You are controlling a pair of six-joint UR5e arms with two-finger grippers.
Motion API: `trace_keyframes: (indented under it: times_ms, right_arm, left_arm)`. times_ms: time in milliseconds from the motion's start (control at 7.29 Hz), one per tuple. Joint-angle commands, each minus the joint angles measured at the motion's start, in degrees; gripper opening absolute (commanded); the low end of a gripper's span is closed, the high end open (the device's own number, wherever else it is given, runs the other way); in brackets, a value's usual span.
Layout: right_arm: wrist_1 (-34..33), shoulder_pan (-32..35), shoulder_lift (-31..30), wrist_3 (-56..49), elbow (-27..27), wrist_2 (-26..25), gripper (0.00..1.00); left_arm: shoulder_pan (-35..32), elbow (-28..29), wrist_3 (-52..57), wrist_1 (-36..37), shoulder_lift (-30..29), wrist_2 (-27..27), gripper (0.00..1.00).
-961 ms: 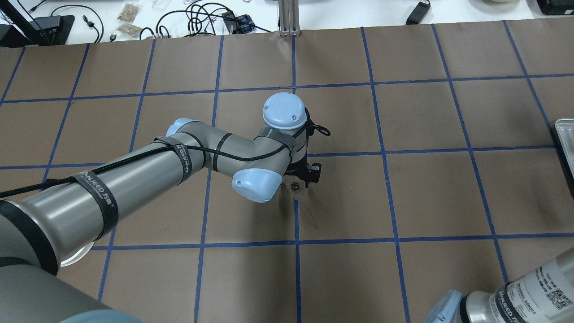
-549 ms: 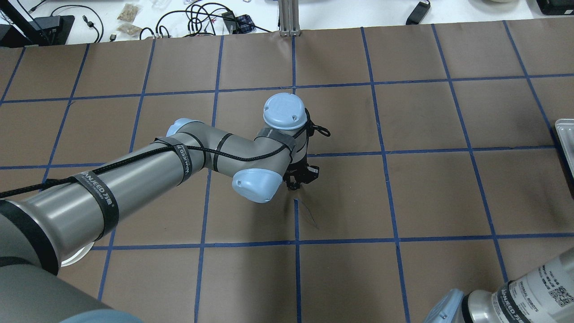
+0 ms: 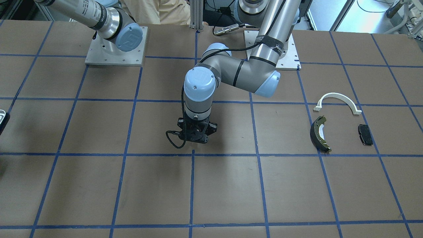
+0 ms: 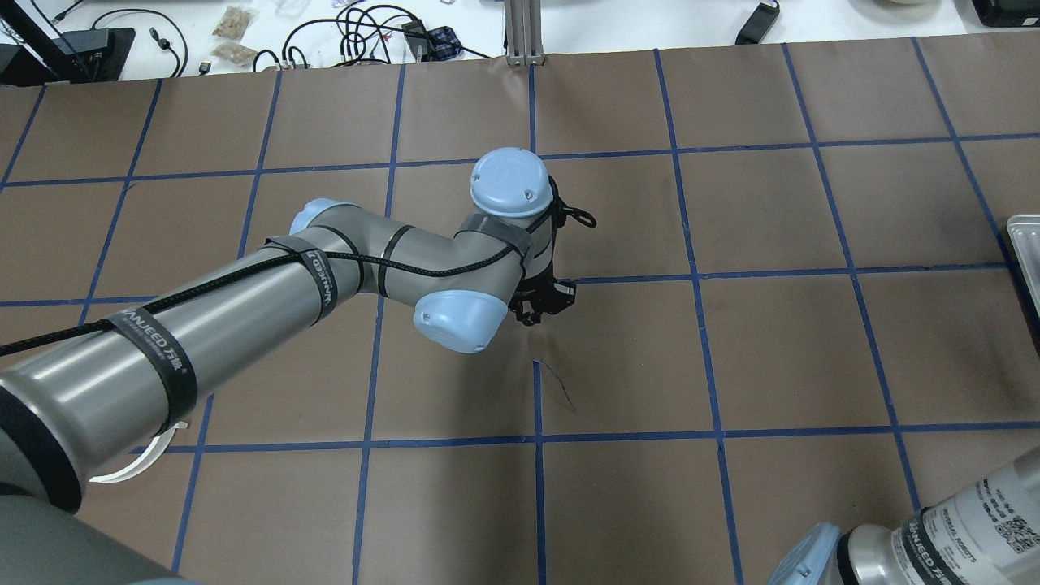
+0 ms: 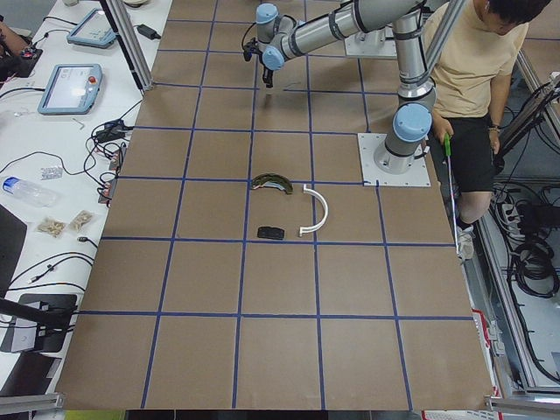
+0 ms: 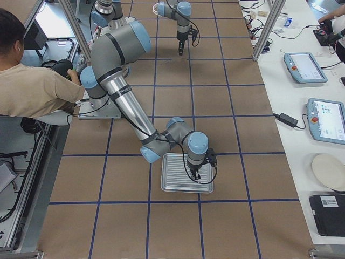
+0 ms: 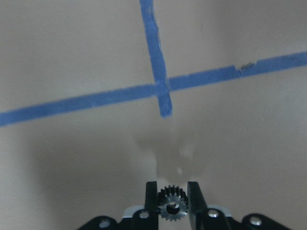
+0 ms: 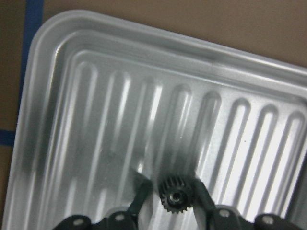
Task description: Place bearing gear from tray to pile
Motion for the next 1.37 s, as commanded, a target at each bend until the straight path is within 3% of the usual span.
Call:
trace_keyframes:
  times_ms: [0,275,549,686,961,1235]
  right_arm:
    - [0.4,0.1,-1.1,0.3,0.1,0.1,0.21]
    - [1.8,1.8,-4.5,2.9,0.7,0.3,0.19]
    - [6.7,8.9,-9.1,9.8,0.9,3.4,0.18]
    - [9.7,15.9,-11.7,18.6,1.5,3.3,0.18]
    - [8.9,29.5,-15.9,36.2,9.2,3.4,0.17]
    - [7.6,43.7,-16.7,54.0,11.5,3.4,0.17]
  left_arm:
    - [9.0,7.1,0.8,-9.5,2.1,-0.1,0.00]
    - [20.7,12.2,12.3,-16.6,3.1,0.0,0.00]
    - [29.4,8.7,19.1,-20.0,5.5,3.7,0.00]
    - [32.9,6.8,19.6,-19.7,6.6,8.1,0.00]
    - [41.7,5.0,29.2,-19.6,7.6,8.5,0.00]
    - [49.6,0.9,38.9,-17.3,7.9,8.0,0.00]
